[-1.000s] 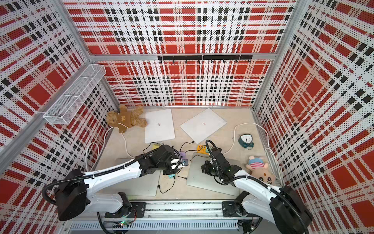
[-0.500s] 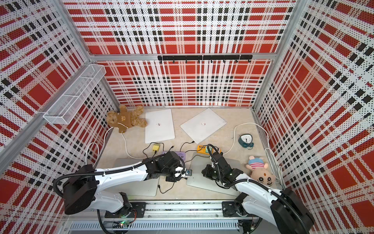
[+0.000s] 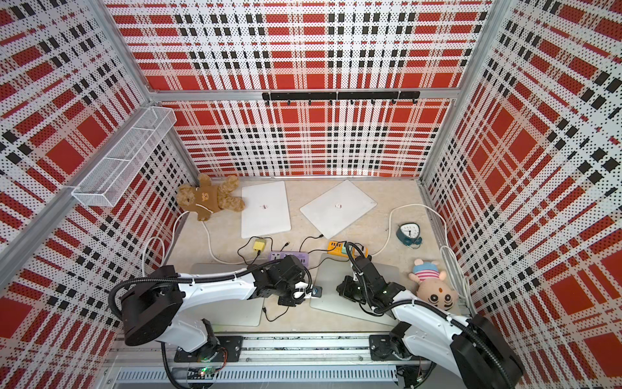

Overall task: Unplug the laptop charger
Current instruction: Remove the charging cable from the laptop.

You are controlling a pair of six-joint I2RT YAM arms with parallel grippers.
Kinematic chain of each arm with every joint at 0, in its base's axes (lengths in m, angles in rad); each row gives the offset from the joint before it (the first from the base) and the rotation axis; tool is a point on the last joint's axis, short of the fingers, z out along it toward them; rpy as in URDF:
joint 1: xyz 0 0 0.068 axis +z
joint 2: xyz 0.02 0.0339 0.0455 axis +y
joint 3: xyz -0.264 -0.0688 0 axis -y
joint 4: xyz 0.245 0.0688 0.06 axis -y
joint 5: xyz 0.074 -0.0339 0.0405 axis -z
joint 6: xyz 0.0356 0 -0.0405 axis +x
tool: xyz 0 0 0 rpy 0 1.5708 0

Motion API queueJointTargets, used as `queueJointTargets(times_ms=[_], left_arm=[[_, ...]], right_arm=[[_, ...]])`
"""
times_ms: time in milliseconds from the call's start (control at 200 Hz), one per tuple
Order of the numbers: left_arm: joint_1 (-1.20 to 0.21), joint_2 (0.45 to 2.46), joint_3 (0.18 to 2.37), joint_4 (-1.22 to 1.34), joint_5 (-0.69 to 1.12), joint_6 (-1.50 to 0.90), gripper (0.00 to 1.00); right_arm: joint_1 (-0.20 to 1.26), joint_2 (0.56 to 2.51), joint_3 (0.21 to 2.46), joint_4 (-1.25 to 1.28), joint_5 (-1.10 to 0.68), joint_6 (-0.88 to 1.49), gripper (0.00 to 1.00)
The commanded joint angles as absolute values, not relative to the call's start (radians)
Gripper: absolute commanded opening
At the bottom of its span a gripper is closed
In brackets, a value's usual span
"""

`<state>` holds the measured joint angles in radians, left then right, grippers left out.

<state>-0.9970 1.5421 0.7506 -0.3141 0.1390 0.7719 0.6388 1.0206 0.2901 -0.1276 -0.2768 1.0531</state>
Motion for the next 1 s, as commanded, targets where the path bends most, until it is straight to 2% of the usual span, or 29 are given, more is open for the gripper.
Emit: queueJointTargets(times_ms=[0, 621, 997], left_arm=[[-1.004, 1.555, 0.759, -0.301, 0.164, 0.799, 0.39], [-1.004, 1.585, 0.762, -0.29, 0.158, 0.81, 0.37], [-1.009, 1.623, 0.79, -0.295, 0.178, 0.81, 0.3]], right_arm=[[0.634, 1.004, 0.27, -0.106, -0.276, 1.071, 0.08], [0.634, 1.017, 0.25, -0.078, -0.284, 1.076, 0.08], [0.634, 1.003, 0.243, -0.084, -0.278, 1.078, 0.08]])
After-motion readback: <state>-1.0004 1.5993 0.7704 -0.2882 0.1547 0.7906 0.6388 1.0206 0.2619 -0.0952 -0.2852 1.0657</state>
